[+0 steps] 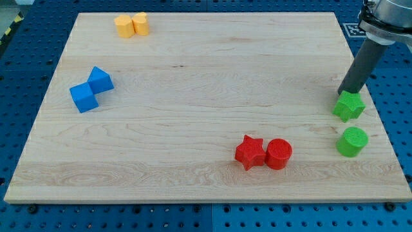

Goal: Drag the green star closely to the green circle

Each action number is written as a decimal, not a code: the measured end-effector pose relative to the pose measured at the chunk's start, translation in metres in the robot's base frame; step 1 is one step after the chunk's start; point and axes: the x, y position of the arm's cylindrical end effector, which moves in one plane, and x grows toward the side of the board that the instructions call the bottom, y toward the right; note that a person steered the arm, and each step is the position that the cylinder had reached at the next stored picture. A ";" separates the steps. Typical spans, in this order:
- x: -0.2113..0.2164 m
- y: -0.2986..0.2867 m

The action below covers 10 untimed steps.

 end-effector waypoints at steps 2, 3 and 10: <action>0.005 0.008; 0.005 0.019; 0.025 -0.007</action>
